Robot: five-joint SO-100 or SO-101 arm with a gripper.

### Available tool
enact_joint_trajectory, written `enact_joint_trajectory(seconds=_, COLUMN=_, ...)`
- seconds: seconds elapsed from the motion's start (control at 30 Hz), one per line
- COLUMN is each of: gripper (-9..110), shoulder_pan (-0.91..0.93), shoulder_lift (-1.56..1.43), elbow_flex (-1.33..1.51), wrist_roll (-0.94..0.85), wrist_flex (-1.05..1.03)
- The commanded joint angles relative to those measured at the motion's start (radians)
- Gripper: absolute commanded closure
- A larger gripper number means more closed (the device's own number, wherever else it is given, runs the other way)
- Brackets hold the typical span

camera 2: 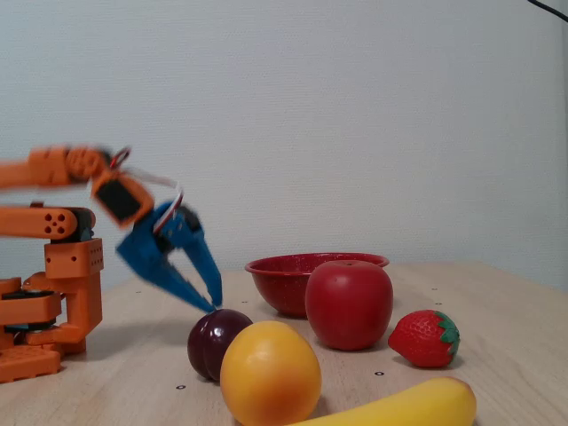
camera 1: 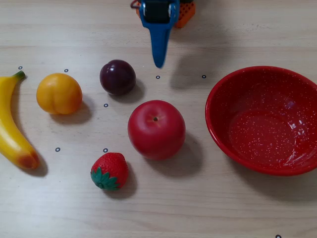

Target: Put the peach in the red bowl.

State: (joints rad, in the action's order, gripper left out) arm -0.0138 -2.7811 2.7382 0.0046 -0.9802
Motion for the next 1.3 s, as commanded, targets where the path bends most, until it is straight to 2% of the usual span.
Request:
enact_joint_trajectory(seconds=0.0, gripper=101, shoulder_pan=-0.081, shoulder_lift=0.287, elbow_flex=-0.46, wrist_roll=0.049, wrist_flex=-0.112)
enact_joint_trajectory(seconds=0.27, gripper=101, shoulder_pan=-0.281, shoulder_lift=0.709, elbow_flex=-1.063, wrist_roll=0.275, wrist_flex=-0.298)
enact_joint_trajectory(seconds=0.63, gripper=101, shoulder_pan=-0.569, shoulder_lift=1.307, elbow_flex=-1.707, wrist_roll=0.538, wrist_flex=-0.63)
enact_joint_trajectory(seconds=0.73, gripper=101, shoulder_pan=-0.617, shoulder_lift=1.43, elbow_flex=-1.801, wrist_roll=0.624, wrist_flex=-0.716)
enact_joint_trajectory(seconds=0.83, gripper=81, shoulder_pan=-0.664, shoulder_lift=1.519, elbow_flex=-1.867, wrist_roll=0.738, wrist_flex=-0.83)
enact_joint_trajectory(seconds=0.97, gripper=74, shoulder_pan=-0.716, shoulder_lift=1.585, elbow_flex=-1.896, wrist_roll=0.874, wrist_flex=-0.864)
enact_joint_trajectory(seconds=1.13, gripper=61, shoulder_pan=-0.752, shoulder_lift=1.66, elbow_flex=-1.898, wrist_roll=0.994, wrist_flex=-0.859)
enact_joint_trajectory(seconds=1.27, gripper=60, shoulder_pan=-0.744, shoulder_lift=1.732, elbow_flex=-1.899, wrist_roll=1.014, wrist_flex=-0.827)
